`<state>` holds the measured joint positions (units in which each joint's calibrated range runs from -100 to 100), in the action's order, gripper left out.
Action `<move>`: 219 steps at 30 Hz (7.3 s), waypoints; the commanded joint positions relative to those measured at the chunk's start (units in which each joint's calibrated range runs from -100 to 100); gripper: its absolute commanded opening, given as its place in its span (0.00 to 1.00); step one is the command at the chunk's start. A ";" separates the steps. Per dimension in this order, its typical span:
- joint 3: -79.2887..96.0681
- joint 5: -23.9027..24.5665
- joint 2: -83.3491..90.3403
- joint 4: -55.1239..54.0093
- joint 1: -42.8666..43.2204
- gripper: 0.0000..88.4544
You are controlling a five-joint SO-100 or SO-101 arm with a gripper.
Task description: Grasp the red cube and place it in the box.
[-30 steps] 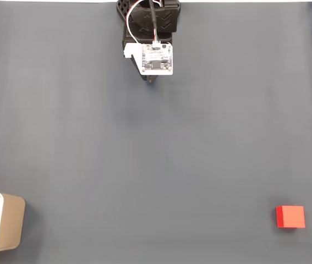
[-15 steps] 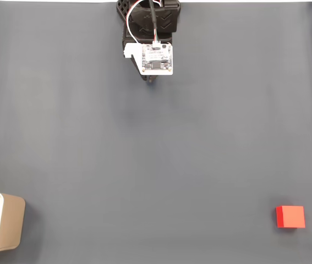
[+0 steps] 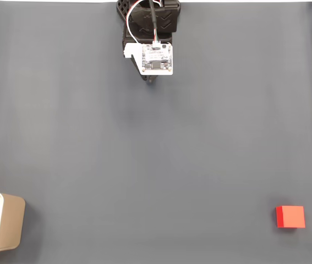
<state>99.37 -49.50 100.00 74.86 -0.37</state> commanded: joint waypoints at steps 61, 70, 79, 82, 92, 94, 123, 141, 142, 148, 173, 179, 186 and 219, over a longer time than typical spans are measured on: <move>0.45 0.20 -0.61 -11.58 -0.69 0.00; -1.74 -0.59 -6.07 -23.63 -1.62 0.00; -6.12 -0.24 -9.10 -29.86 -1.19 0.00; -8.86 0.00 -11.44 -31.83 -1.12 0.00; -24.55 0.88 -24.70 -33.96 0.37 0.00; -28.20 0.68 -27.90 -33.47 0.94 0.00; -65.06 -3.27 -61.18 -25.76 16.07 0.00; -84.77 -3.27 -83.54 -26.91 21.54 0.00; -85.95 -3.32 -85.18 -27.40 21.68 0.01; -95.26 -3.37 -95.06 -28.63 21.89 0.02; -117.34 -4.40 -118.80 -35.02 23.17 0.29; -121.81 -4.25 -123.40 -35.02 23.74 0.36; -129.66 -2.69 -129.81 -34.94 23.74 0.43; -156.76 -0.49 -155.03 -35.02 23.17 0.48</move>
<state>-53.80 -50.48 -55.62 40.65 22.70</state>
